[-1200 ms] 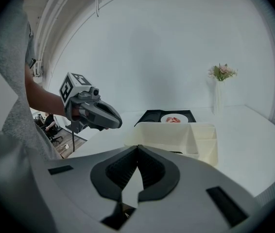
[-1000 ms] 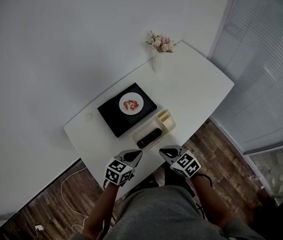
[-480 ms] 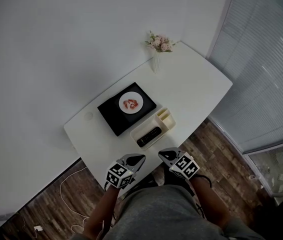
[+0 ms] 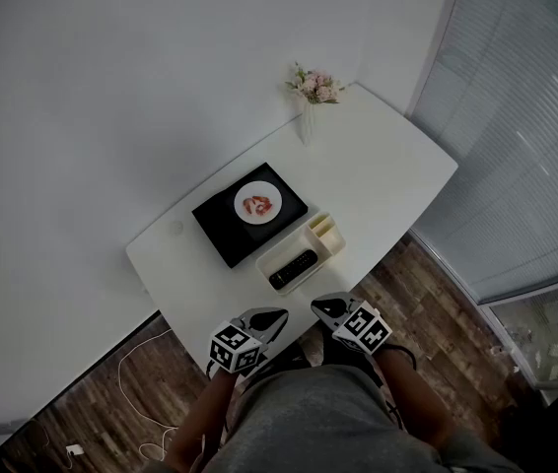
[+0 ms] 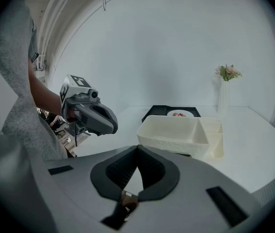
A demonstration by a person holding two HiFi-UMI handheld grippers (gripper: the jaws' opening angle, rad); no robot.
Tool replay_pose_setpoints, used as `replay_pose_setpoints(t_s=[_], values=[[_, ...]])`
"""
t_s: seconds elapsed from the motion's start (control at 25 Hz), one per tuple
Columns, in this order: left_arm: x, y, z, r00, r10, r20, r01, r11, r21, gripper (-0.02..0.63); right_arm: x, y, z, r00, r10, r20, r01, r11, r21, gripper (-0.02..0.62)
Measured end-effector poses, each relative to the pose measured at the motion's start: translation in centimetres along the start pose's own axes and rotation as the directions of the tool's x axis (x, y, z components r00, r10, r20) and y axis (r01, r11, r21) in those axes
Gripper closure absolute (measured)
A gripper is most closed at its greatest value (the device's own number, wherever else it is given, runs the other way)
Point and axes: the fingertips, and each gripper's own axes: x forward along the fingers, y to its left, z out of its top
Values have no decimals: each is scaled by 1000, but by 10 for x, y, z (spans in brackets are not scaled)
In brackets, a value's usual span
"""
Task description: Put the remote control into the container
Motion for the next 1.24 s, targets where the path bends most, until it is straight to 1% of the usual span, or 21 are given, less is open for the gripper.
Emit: replay_pose_setpoints(t_s=[0.28, 0.44, 0.96, 1.24], values=[[2, -5, 3, 999, -22, 33, 23, 999, -28, 607, -2, 4, -5, 1000, 1, -11, -1, 1000, -15, 580], [4, -9, 0, 999, -33, 26, 34, 999, -23, 607, -1, 5, -12, 1000, 4, -25, -4, 1000, -18, 580], [6, -14, -9, 999, -43, 8, 44, 999, -30, 607, -3, 6, -13, 998, 25, -49, -27, 999, -30, 580], [9, -17, -16, 999, -51, -3, 51, 998, -48, 607, -4, 7, -17, 998, 29, -57, -31, 999, -29, 580]])
